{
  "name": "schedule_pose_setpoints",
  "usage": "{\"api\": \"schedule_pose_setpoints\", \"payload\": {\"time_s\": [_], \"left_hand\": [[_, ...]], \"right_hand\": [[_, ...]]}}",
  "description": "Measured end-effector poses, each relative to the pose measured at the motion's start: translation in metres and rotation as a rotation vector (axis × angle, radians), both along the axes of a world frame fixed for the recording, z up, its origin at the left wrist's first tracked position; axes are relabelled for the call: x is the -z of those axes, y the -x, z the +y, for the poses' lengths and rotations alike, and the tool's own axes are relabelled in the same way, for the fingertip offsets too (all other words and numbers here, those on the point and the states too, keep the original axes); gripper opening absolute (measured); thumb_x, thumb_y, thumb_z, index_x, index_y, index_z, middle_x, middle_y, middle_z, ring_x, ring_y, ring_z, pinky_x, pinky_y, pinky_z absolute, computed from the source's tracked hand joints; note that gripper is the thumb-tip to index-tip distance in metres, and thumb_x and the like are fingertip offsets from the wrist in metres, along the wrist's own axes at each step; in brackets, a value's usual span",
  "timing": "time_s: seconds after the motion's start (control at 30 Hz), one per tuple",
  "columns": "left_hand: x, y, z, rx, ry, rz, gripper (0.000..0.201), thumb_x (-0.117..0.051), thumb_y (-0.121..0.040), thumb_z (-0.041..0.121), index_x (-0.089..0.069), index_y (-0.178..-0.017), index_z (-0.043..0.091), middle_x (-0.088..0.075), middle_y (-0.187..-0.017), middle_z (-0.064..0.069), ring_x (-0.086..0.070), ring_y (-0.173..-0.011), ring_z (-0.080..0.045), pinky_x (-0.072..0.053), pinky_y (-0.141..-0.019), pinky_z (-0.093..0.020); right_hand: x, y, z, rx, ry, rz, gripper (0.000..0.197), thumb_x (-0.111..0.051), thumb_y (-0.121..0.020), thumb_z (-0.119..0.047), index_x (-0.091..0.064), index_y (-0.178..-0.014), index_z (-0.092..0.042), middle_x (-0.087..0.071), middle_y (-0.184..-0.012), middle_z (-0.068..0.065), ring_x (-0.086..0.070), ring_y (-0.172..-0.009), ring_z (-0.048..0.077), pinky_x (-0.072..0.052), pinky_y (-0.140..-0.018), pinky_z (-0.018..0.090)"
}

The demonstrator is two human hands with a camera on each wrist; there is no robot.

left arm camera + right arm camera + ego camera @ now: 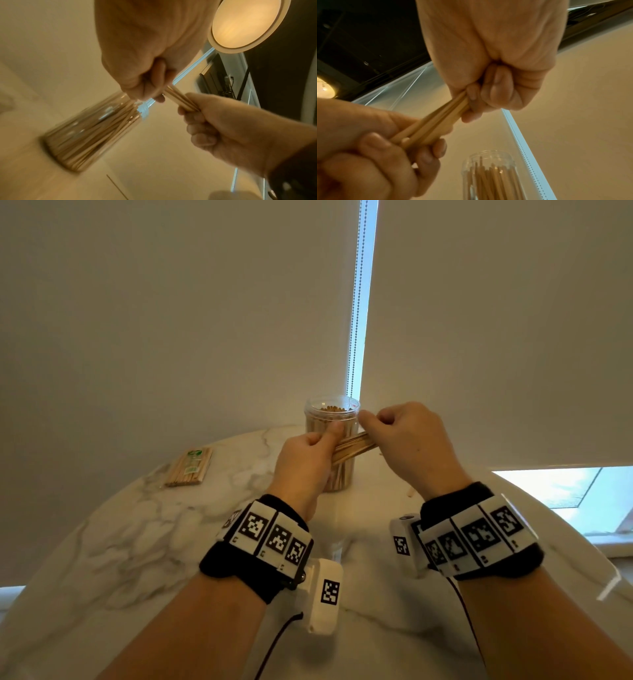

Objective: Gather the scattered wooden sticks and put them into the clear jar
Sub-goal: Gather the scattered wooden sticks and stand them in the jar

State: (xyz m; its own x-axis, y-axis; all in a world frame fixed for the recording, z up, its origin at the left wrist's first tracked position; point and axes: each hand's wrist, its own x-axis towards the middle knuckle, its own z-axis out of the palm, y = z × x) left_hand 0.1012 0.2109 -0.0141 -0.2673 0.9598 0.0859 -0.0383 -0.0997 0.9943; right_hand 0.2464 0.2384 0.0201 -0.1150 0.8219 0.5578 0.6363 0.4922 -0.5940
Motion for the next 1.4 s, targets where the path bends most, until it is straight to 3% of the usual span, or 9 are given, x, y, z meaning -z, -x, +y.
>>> {"api": "schedule_pose_setpoints", "payload": {"time_s": [0.17,0.33,0.43,0.53,0.63,0.87,1.03,1.3,1.4], "left_hand": [[0.009,0.008,0.006,-0.068,-0.083,-0.047,0.032,-0.064,-0.094,0.038,-0.065,-0.075,0.013,-0.052,-0.05,0.009,-0.044,-0.041,-0.005,-0.035,-0.047,-0.023],[0.003,0.01,0.004,0.049,-0.095,-0.005,0.044,-0.063,-0.089,0.055,-0.068,-0.097,0.012,-0.064,-0.075,-0.002,-0.052,-0.056,-0.011,-0.043,-0.05,-0.023],[-0.005,0.021,0.003,-0.024,-0.057,-0.049,0.051,-0.05,-0.091,0.063,-0.063,-0.111,0.017,-0.07,-0.097,-0.002,-0.065,-0.08,-0.015,-0.054,-0.067,-0.028],[-0.006,0.036,0.012,-0.092,-0.021,-0.071,0.032,-0.061,-0.097,0.033,-0.055,-0.127,0.023,-0.062,-0.12,-0.001,-0.062,-0.105,-0.016,-0.054,-0.079,-0.03],[-0.006,0.046,0.03,-0.086,0.036,-0.032,0.064,-0.064,-0.088,-0.001,-0.042,-0.143,0.026,-0.05,-0.135,-0.005,-0.054,-0.119,-0.02,-0.052,-0.096,-0.038],[-0.018,0.028,0.074,0.096,0.166,0.278,0.167,-0.096,-0.034,0.057,0.021,-0.151,0.036,-0.03,-0.158,-0.01,-0.033,-0.143,-0.029,-0.03,-0.115,-0.056],[-0.01,0.014,0.09,-0.041,0.092,0.45,0.14,-0.093,-0.06,0.037,0.008,-0.156,0.028,-0.025,-0.156,-0.01,-0.033,-0.141,-0.031,-0.035,-0.113,-0.049],[0.002,0.018,0.094,-0.073,0.034,0.503,0.129,-0.091,-0.066,0.028,0.002,-0.156,0.026,-0.031,-0.15,-0.01,-0.04,-0.135,-0.031,-0.038,-0.111,-0.051],[0.005,0.018,0.093,-0.08,0.028,0.503,0.127,-0.091,-0.066,0.03,-0.002,-0.156,0.027,-0.034,-0.146,-0.009,-0.042,-0.133,-0.03,-0.039,-0.11,-0.051]], "right_hand": [[0.006,0.009,-0.001,-0.048,0.011,-0.037,0.049,-0.062,-0.089,-0.051,-0.067,-0.059,-0.013,-0.05,-0.045,-0.002,-0.041,-0.041,0.007,-0.034,-0.042,0.013],[0.004,0.001,0.006,0.015,0.028,0.014,0.045,-0.061,-0.09,-0.044,-0.069,-0.065,-0.008,-0.052,-0.053,0.011,-0.04,-0.048,0.011,-0.032,-0.047,0.025],[-0.003,-0.014,0.008,0.068,0.027,0.094,0.044,-0.062,-0.091,-0.042,-0.067,-0.062,-0.009,-0.042,-0.047,-0.001,-0.038,-0.047,0.011,-0.03,-0.049,0.027],[-0.018,-0.028,0.015,0.106,0.012,0.207,0.04,-0.061,-0.093,-0.043,-0.071,-0.066,-0.013,-0.045,-0.05,-0.002,-0.038,-0.047,0.01,-0.031,-0.05,0.028],[-0.041,-0.025,0.036,0.154,-0.044,0.219,0.038,-0.061,-0.092,-0.044,-0.071,-0.069,-0.016,-0.048,-0.051,-0.003,-0.042,-0.049,0.011,-0.031,-0.05,0.027],[-0.061,0.028,0.098,0.191,-0.095,-0.286,0.034,-0.058,-0.095,-0.04,-0.072,-0.08,-0.012,-0.063,-0.068,0.0,-0.058,-0.065,0.017,-0.038,-0.057,0.025],[-0.054,0.05,0.114,0.127,-0.059,-0.766,0.038,-0.053,-0.097,-0.044,-0.069,-0.092,-0.011,-0.065,-0.08,0.002,-0.061,-0.076,0.02,-0.048,-0.066,0.03],[-0.068,0.089,0.116,0.026,0.118,-0.967,0.029,-0.057,-0.096,-0.013,-0.06,-0.123,-0.003,-0.063,-0.119,0.018,-0.037,-0.058,0.016,-0.042,-0.075,0.036],[-0.07,0.088,0.124,0.017,0.159,-1.034,0.025,-0.063,-0.092,-0.016,-0.068,-0.114,-0.006,-0.067,-0.117,0.016,-0.049,-0.077,0.022,-0.049,-0.082,0.039]]}}
